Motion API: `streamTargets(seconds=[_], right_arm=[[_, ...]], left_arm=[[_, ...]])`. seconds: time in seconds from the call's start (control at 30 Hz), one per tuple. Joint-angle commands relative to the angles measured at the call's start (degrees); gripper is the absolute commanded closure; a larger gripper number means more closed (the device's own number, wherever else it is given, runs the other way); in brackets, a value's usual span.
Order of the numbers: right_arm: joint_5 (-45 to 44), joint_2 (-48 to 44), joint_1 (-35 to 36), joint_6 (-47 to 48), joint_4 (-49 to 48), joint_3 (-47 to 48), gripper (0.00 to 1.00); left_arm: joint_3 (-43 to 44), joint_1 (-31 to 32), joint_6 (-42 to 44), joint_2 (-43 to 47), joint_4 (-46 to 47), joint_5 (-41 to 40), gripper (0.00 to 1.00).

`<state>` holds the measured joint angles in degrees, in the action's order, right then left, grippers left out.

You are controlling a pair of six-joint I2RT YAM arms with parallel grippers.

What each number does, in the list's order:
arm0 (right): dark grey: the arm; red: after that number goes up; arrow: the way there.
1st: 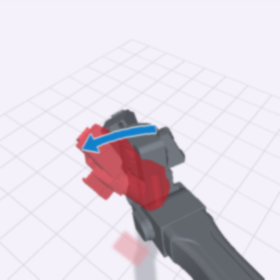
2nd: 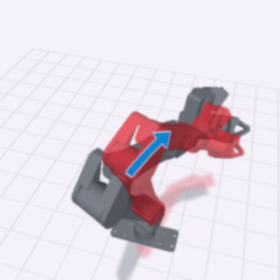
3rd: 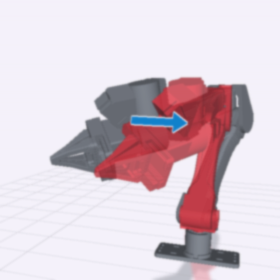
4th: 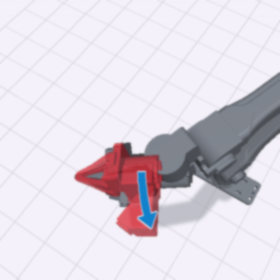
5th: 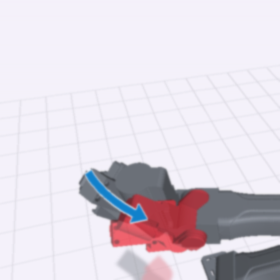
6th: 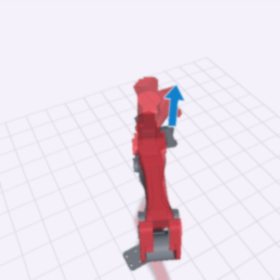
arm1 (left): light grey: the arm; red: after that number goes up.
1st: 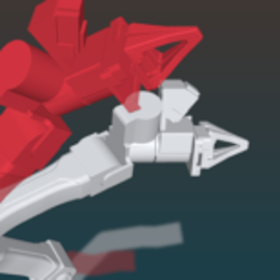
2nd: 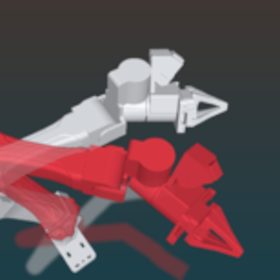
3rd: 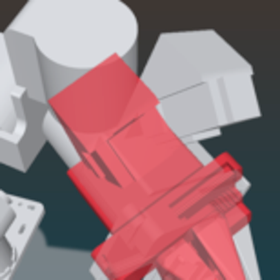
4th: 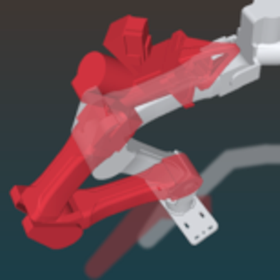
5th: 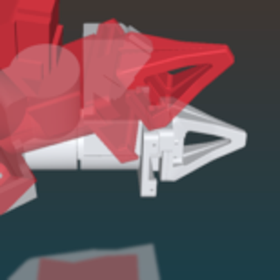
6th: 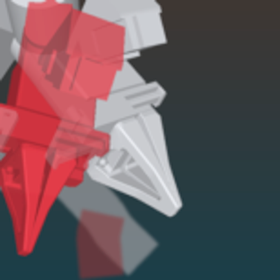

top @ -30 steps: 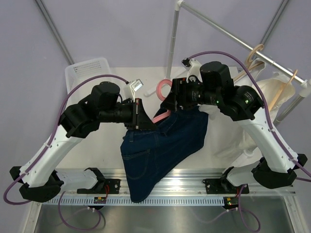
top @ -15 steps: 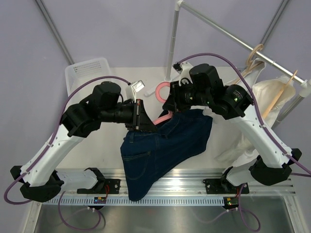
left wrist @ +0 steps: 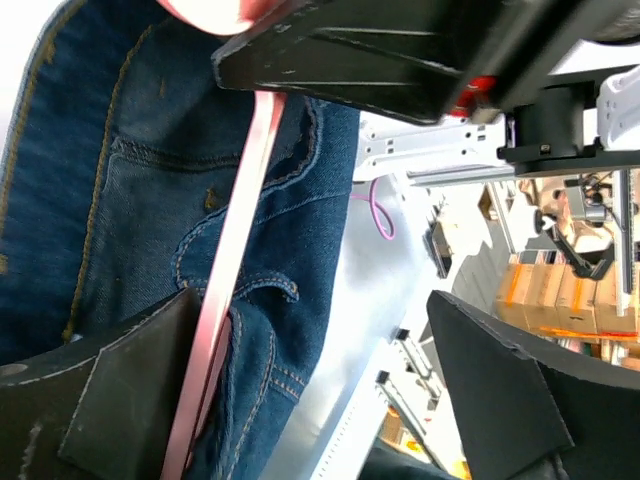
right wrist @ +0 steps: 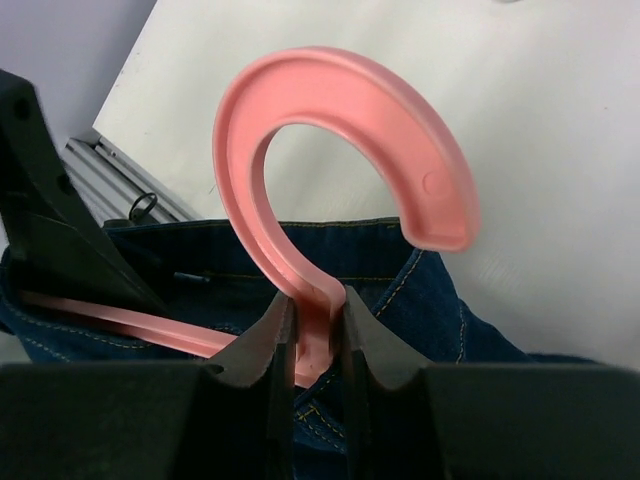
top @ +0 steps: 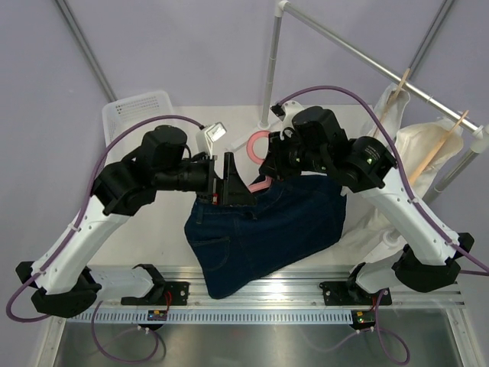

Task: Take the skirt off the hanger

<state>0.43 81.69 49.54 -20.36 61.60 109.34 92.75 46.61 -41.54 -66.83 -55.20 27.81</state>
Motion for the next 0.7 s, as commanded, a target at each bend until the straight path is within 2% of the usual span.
streamTargets(seconds=[0.0,0.13,0.33,0.43,0.67], right_arm=[[-6.40,-2.06,0.03,0.23,-1.13,2.20,1.00],[-7.28,-3.64,0.03,0.23,-1.22,2.46,1.00],[-7.37,-4.08,0.03,-0.21,1.49,7.11,1.00],[-7.54,-4.35,0.03,-0.21,2.20,8.08,1.00],[-7.02,-4.52,-0.06,-0.65,2.73,8.43,1.00]], left_arm=[[5.86,0.15,3.38,1.52,0.02,-0.12,0.01],[6.39,0.06,6.12,3.89,-4.56,-5.39,0.01],[-0.63,-0.03,5.68,13.36,-10.01,-24.16,0.01],[-3.44,-0.03,4.80,18.91,-9.05,-30.16,0.01],[-11.09,-0.03,2.17,26.57,-2.20,-28.16,0.01]])
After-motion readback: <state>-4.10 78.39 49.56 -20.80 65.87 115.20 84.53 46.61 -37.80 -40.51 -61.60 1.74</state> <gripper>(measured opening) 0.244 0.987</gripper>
